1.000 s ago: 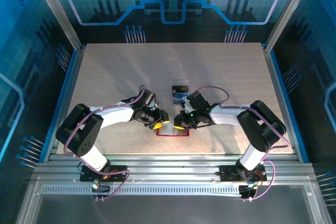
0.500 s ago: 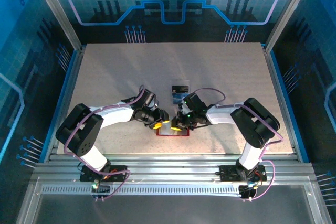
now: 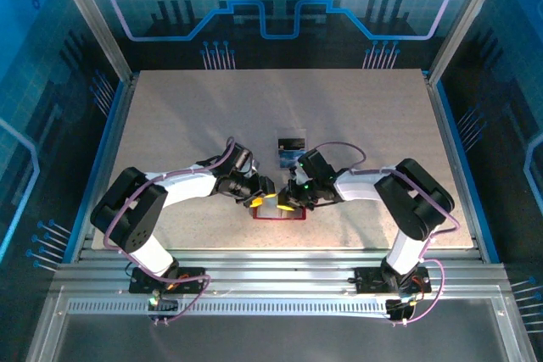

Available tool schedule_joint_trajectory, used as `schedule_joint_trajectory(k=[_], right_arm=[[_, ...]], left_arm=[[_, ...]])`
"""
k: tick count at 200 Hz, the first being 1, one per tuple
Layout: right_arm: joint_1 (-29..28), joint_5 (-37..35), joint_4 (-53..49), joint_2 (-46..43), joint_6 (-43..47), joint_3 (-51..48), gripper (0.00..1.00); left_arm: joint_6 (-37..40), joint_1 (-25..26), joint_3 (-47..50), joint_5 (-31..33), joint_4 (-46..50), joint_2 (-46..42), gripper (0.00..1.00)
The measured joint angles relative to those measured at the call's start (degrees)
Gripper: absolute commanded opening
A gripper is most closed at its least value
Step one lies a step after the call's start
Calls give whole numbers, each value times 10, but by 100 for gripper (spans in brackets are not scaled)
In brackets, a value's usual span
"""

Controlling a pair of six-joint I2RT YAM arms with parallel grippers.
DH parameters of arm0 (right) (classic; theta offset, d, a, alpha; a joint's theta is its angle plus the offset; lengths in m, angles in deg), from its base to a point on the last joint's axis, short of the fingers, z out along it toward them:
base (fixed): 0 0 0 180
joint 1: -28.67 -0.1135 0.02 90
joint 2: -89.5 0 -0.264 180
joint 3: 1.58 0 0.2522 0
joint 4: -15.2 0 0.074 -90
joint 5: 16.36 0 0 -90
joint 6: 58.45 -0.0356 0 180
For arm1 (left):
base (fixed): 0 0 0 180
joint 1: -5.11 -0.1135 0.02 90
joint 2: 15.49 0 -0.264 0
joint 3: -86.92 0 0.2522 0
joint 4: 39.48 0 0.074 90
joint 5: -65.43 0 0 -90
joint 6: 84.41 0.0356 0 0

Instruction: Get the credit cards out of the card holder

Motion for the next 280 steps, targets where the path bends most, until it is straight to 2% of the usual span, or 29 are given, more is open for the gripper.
schedule_joint_trajectory(k=[63, 119, 157, 208, 280], right_arm=[[47, -18, -75, -95, 36, -2, 10], [82, -42, -141, -150, 67, -2, 11], [99, -67, -191, -186, 92, -2, 16], [123, -81, -224, -223, 106, -26, 17], [128, -82, -239, -255, 108, -46, 18]], left_arm=[[0, 3, -26, -14, 2, 0, 48], [0, 33, -64, -24, 2, 5, 49], [0, 57, -88, -28, -2, 42, 49], [-2, 87, -125, -31, -4, 97, 49], [-2, 95, -139, -31, -4, 139, 50]])
